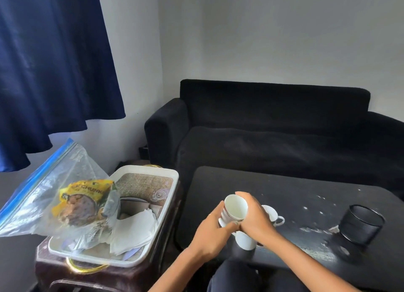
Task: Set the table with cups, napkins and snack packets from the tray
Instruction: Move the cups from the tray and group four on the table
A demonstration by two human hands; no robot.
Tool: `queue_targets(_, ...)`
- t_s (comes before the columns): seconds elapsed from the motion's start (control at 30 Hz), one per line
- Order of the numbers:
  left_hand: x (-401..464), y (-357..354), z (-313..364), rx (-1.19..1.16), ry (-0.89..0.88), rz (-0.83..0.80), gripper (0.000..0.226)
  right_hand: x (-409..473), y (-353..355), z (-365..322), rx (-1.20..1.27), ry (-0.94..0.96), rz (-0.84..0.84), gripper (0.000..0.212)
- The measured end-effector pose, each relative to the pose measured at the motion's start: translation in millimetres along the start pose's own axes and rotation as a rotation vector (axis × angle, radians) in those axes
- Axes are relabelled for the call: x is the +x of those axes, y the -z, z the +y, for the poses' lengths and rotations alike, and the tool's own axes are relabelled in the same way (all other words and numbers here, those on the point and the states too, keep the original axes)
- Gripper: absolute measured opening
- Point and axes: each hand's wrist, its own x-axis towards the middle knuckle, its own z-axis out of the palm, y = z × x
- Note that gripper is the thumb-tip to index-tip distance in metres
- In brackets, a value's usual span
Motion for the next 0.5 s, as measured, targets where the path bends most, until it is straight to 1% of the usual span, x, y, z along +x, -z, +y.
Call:
queue_targets(0.1,0,-22,1,-0.008,0.011,-0.046,0.046,-6,15,18,-0.009,-0.017,0.036,0.075)
queue_targets(0.2,3,-45,-3,0.004,0.068,-0.062,0.067,-14,26,36,-0.061,-0.042,0.104,0.072)
queue_targets(0.3,7,-71,-12,-0.022,0.057,-0.100,0.059,-19,32,52,-0.103,-0.087,0.158,0.068)
queue_targets(0.4,13,-97,-13,-0.024,0.061,-0.155,0.059,-22,38,71,-0.103,-0.159,0.224,0.060)
queue_targets(0.5,24,-117,-14,-0.063,0.083,-0.202,0.055,-21,39,89,-0.133,-0.250,0.232,0.055)
